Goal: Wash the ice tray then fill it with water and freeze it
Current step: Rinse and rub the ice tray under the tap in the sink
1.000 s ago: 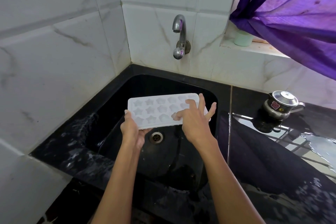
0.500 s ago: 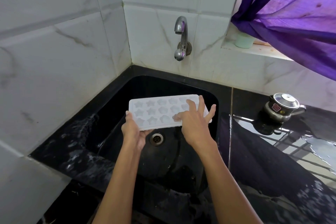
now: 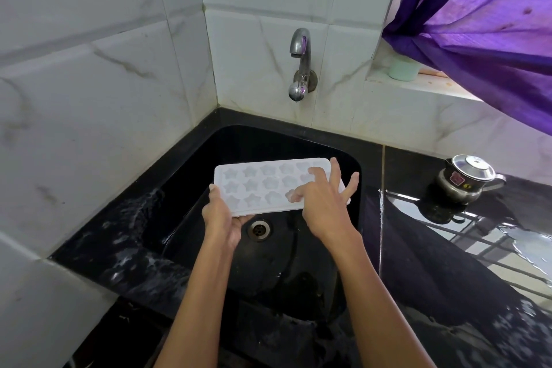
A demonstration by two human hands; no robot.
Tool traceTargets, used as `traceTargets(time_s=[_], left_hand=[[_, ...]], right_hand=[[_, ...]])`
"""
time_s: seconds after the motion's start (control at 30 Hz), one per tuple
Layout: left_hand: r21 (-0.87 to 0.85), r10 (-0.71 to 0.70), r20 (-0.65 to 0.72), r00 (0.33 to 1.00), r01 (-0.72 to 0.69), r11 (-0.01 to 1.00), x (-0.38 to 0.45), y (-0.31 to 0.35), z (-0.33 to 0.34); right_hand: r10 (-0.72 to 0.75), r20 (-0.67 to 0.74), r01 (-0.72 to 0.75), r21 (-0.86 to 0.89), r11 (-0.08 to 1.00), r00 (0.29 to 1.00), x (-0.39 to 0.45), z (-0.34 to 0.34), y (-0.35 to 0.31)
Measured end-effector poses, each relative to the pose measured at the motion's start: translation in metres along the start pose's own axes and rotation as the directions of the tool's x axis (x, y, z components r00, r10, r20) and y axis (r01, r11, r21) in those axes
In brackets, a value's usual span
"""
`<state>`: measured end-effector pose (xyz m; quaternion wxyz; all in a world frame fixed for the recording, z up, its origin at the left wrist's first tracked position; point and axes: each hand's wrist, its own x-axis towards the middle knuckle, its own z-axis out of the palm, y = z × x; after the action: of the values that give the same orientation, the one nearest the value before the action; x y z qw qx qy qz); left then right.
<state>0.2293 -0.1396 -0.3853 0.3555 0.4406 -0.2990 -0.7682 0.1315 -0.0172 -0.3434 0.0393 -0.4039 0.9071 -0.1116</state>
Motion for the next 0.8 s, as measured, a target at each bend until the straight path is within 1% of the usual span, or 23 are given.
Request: traceTargets(time_s=[0.1,0.17,0.3,0.43,0.8], left_hand=[[-0.009,-0.001,0.005,1.0,0.001,1.0,0.0,0.0,0.001],[-0.007,-0.002,0.001,1.0,0.002,1.0,0.0,0.0,0.002],[-0.008,-0.009,0.007,1.0,0.009,1.0,-0.001,-0.002,0.005],[-0.016,0.0,0.008,1.0,0.0,1.0,-0.002,-0.003,0.006],[0.004,0.015,0.008,1.0,-0.015,1.0,-0.006,-0.004,0.01]], right_hand=[[-0.011,-0.065,0.011,0.004,1.0,0.998,0.001,-0.001,-0.003],[-0.04,-0.078,0.042,0.016,0.999,0.996,0.002,-0.002,-0.008],[-0.109,-0.025,0.108,-0.011,0.994,0.994,0.001,-0.001,-0.018],[-0.126,0.031,0.127,-0.033,0.991,0.992,-0.003,0.002,-0.024],[-0.1,0.038,0.102,-0.051,0.994,0.994,-0.006,-0.002,-0.021]])
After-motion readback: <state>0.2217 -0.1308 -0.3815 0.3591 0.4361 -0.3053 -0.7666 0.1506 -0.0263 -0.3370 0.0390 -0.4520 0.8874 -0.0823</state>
